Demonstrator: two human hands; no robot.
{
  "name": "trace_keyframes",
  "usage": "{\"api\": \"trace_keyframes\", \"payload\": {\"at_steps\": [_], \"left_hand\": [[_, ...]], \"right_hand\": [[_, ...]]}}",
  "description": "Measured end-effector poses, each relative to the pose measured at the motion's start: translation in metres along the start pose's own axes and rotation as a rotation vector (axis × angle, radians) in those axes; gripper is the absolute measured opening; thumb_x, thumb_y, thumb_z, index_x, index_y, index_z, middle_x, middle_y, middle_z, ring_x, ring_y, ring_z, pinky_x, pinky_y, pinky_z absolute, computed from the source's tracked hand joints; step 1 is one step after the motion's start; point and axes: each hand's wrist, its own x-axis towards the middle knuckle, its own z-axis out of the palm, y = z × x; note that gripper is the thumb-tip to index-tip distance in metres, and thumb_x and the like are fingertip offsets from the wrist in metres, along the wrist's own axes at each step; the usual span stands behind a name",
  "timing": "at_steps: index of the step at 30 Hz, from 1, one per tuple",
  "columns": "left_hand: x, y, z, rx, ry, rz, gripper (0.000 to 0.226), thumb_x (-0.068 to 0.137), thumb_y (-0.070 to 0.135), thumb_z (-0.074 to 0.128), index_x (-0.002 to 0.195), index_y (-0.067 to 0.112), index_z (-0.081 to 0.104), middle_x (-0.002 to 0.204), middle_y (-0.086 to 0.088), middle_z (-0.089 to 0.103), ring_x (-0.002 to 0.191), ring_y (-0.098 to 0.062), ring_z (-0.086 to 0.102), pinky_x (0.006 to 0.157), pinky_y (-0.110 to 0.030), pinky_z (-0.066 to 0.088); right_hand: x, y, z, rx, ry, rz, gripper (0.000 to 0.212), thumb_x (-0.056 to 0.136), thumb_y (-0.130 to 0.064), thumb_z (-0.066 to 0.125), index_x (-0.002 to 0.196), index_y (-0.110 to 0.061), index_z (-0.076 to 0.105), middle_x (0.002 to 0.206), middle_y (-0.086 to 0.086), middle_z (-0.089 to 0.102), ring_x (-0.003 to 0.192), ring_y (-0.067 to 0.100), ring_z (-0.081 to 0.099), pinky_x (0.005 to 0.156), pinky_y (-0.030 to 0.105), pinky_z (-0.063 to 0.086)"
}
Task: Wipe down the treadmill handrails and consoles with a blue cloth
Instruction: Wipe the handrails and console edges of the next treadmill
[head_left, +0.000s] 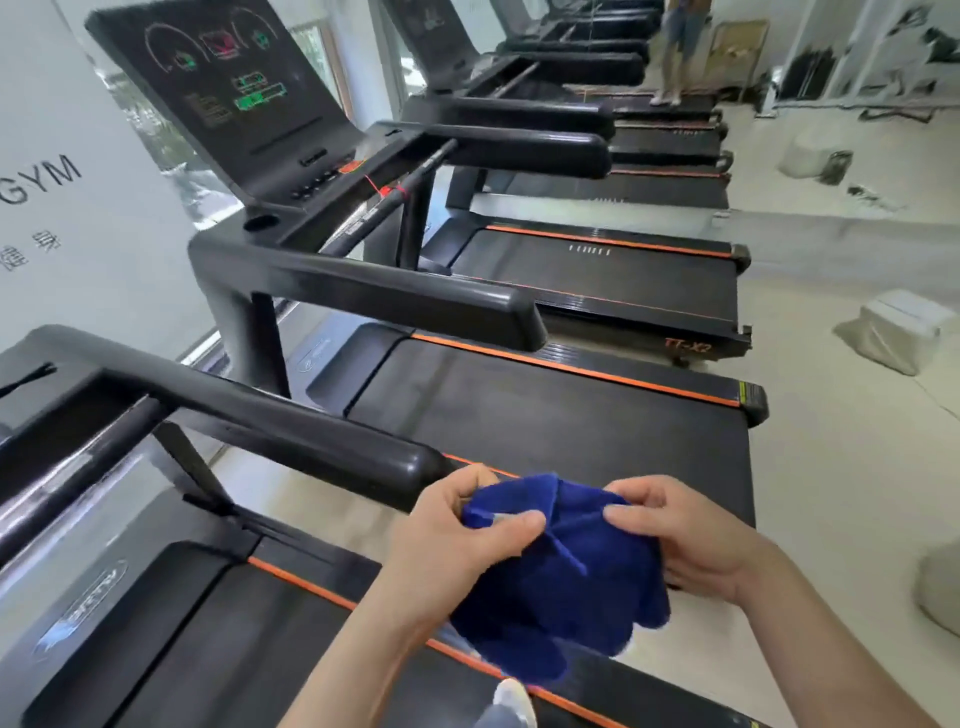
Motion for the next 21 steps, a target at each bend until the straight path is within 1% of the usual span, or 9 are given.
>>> {"api": "trace_keyframes", "payload": {"at_steps": [2, 4, 6, 8, 11, 13, 16, 18, 21], "left_hand": [[0.027, 0.005, 0.016, 0.039, 0.066, 0.025, 0.042, 0.083, 0.030, 0.074, 0.051, 0.023, 0.048, 0.051, 0.012, 0.044, 0.049, -0.002, 0.038, 0.051, -0.013, 0.031], [0.057, 0.009, 0.025, -0.011, 0.146, -0.006, 0.044, 0.083, 0.045, 0.059, 0.051, 0.021, 0.041, 0.055, 0.009, 0.035, 0.054, -0.006, 0.030, 0.052, -0.019, 0.025], [0.092, 0.007, 0.029, -0.148, 0.200, -0.090, 0.061, 0.080, 0.061, 0.060, 0.059, 0.006, 0.046, 0.064, -0.004, 0.039, 0.064, -0.014, 0.033, 0.058, -0.028, 0.024], [0.131, 0.001, 0.029, -0.217, 0.250, -0.142, 0.077, 0.075, 0.070, 0.063, 0.067, -0.005, 0.045, 0.069, -0.009, 0.039, 0.065, -0.020, 0.030, 0.059, -0.035, 0.019], [0.188, -0.002, 0.032, -0.120, 0.200, -0.075, 0.045, 0.070, 0.055, 0.065, 0.062, 0.013, 0.049, 0.059, -0.007, 0.039, 0.055, -0.019, 0.032, 0.050, -0.039, 0.021], [0.220, 0.002, 0.032, -0.072, 0.165, -0.090, 0.036, 0.066, 0.045, 0.069, 0.074, 0.012, 0.056, 0.064, -0.006, 0.053, 0.061, -0.019, 0.047, 0.057, -0.036, 0.036], [0.260, 0.014, 0.030, -0.101, 0.269, -0.123, 0.048, 0.073, 0.053, 0.066, 0.076, 0.005, 0.059, 0.068, -0.008, 0.058, 0.066, -0.022, 0.054, 0.063, -0.033, 0.041], [0.284, 0.025, 0.029, -0.260, 0.404, -0.203, 0.046, 0.085, 0.051, 0.060, 0.075, 0.008, 0.071, 0.076, -0.008, 0.071, 0.069, -0.026, 0.066, 0.063, -0.031, 0.048], [0.311, 0.023, 0.024, -0.450, 0.547, -0.303, 0.046, 0.096, 0.042, 0.046, 0.075, 0.017, 0.078, 0.079, -0.011, 0.075, 0.068, -0.021, 0.072, 0.061, -0.029, 0.050]], "right_hand": [[0.016, -0.016, -0.019, -0.086, 0.134, -0.053, 0.022, 0.090, -0.018, 0.067, 0.087, 0.004, 0.066, 0.080, 0.013, 0.065, 0.071, 0.019, 0.058, 0.063, 0.022, 0.046], [0.038, -0.032, -0.037, -0.179, 0.236, -0.093, 0.024, 0.095, -0.022, 0.059, 0.083, -0.004, 0.069, 0.079, 0.009, 0.069, 0.072, 0.018, 0.062, 0.066, 0.021, 0.047], [0.063, -0.047, -0.056, -0.232, 0.289, -0.111, 0.026, 0.097, -0.027, 0.055, 0.086, -0.011, 0.072, 0.085, 0.007, 0.073, 0.077, 0.017, 0.066, 0.072, 0.025, 0.050], [0.091, -0.060, -0.078, -0.277, 0.357, -0.147, 0.024, 0.097, -0.027, 0.055, 0.086, -0.017, 0.073, 0.079, -0.004, 0.072, 0.069, 0.005, 0.064, 0.063, 0.018, 0.046], [0.136, -0.083, -0.113, -0.371, 0.466, -0.207, 0.022, 0.097, -0.021, 0.055, 0.085, -0.019, 0.073, 0.075, -0.010, 0.072, 0.062, 0.000, 0.062, 0.054, 0.012, 0.045], [0.164, -0.098, -0.131, -0.415, 0.457, -0.192, 0.023, 0.097, -0.018, 0.055, 0.083, -0.018, 0.073, 0.077, -0.007, 0.073, 0.073, 0.005, 0.065, 0.064, 0.014, 0.049], [0.200, -0.130, -0.157, -0.527, 0.405, -0.185, 0.023, 0.095, -0.020, 0.058, 0.077, -0.019, 0.070, 0.072, -0.005, 0.070, 0.066, 0.005, 0.062, 0.059, 0.013, 0.045], [0.221, -0.156, -0.170, -0.554, 0.334, -0.166, 0.015, 0.091, -0.022, 0.064, 0.077, -0.019, 0.070, 0.073, -0.001, 0.069, 0.061, 0.005, 0.061, 0.053, 0.013, 0.046], [0.251, -0.196, -0.186, -0.613, 0.140, -0.147, 0.005, 0.082, -0.020, 0.073, 0.081, -0.023, 0.069, 0.074, -0.006, 0.069, 0.064, 0.003, 0.060, 0.064, 0.020, 0.046]]}}
